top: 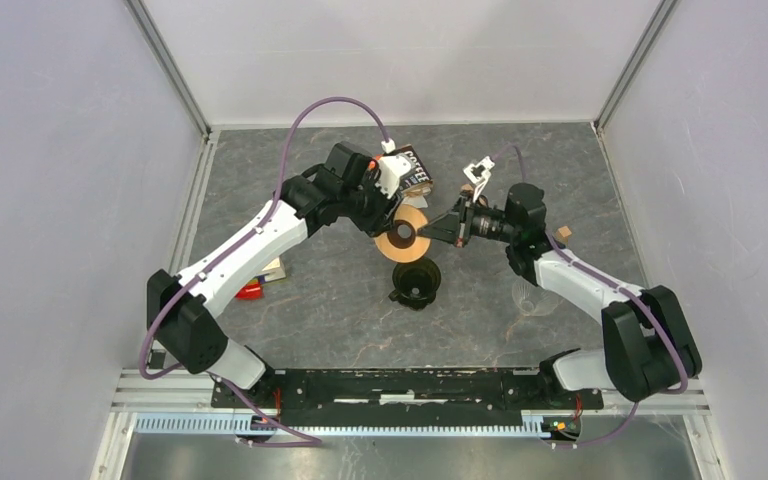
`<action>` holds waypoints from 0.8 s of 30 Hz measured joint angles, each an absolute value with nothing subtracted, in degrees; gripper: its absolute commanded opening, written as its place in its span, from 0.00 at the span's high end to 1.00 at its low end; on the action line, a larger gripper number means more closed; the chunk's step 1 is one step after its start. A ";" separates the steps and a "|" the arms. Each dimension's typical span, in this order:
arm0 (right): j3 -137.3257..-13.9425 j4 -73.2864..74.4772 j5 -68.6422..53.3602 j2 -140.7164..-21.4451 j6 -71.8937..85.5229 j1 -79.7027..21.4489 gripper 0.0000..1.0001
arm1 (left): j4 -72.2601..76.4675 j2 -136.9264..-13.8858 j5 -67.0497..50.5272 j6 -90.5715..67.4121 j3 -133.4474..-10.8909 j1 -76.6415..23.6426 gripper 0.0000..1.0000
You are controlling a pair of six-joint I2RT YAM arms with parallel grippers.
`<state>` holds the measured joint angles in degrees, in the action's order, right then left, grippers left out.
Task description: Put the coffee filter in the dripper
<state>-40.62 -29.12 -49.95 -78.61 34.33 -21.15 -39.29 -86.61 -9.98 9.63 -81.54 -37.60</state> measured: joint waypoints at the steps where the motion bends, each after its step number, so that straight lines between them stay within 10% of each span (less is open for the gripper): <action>1: -39.09 -30.55 -49.98 -77.82 35.99 -20.73 1.00 | -38.85 -86.56 -11.00 10.11 -81.34 -37.63 0.50; 7: -32.38 -34.70 -51.05 -75.16 43.27 -18.31 1.00 | -37.58 -85.45 -16.08 14.59 -80.88 -37.56 0.30; 24: -20.21 -40.45 -53.98 -76.86 59.99 -17.34 1.00 | -37.50 -84.68 -18.09 19.90 -82.24 -37.30 0.28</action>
<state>-20.21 -40.45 -53.98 -76.86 59.99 -17.34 -37.50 -84.68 -18.09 19.90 -82.24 -37.30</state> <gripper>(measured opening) 0.125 0.720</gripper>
